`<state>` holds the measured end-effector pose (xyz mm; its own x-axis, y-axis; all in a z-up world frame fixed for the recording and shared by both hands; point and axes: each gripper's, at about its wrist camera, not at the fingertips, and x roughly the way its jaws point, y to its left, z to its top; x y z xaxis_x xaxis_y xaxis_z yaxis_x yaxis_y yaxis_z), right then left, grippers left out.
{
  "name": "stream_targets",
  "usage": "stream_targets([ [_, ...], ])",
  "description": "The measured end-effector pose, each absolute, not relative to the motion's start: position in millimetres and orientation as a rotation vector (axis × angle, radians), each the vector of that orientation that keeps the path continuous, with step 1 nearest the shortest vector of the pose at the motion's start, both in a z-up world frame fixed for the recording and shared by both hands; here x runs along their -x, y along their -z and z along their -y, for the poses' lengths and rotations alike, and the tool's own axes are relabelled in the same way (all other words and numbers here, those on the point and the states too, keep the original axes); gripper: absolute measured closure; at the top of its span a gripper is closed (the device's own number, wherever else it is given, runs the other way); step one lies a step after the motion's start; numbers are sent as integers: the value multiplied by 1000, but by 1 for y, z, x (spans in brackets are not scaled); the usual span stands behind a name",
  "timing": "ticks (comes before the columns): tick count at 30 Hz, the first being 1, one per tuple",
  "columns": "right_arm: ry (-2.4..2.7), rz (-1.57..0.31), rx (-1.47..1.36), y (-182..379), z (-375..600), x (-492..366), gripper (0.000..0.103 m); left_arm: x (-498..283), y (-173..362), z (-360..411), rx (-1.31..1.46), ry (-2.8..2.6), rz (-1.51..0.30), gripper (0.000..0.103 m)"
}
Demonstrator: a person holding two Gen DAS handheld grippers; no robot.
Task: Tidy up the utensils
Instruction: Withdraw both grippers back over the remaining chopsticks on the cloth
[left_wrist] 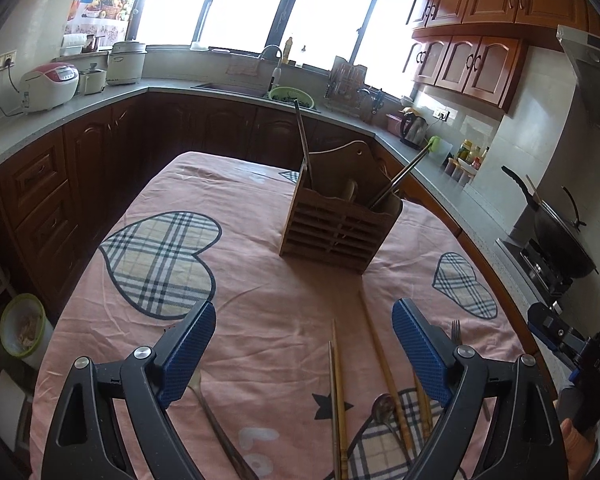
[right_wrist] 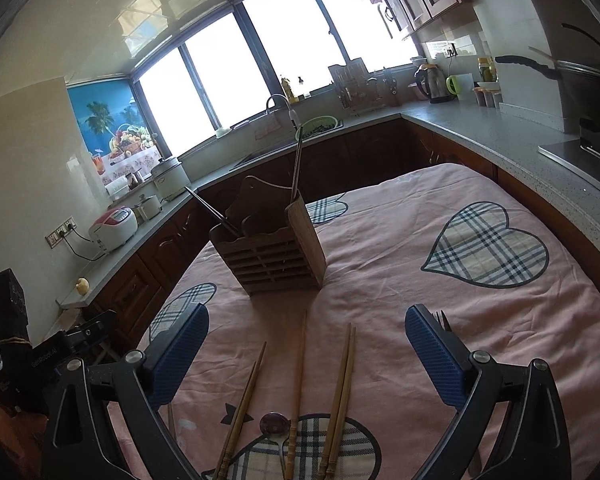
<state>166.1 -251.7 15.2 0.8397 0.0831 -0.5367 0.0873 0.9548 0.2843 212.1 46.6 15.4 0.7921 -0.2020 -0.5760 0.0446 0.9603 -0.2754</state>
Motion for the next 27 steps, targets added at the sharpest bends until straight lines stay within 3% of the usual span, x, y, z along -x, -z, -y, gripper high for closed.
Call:
stream_targets([
  [27, 36, -742, -272, 42, 248, -168, 3, -239, 27, -17, 173, 109, -835, 13],
])
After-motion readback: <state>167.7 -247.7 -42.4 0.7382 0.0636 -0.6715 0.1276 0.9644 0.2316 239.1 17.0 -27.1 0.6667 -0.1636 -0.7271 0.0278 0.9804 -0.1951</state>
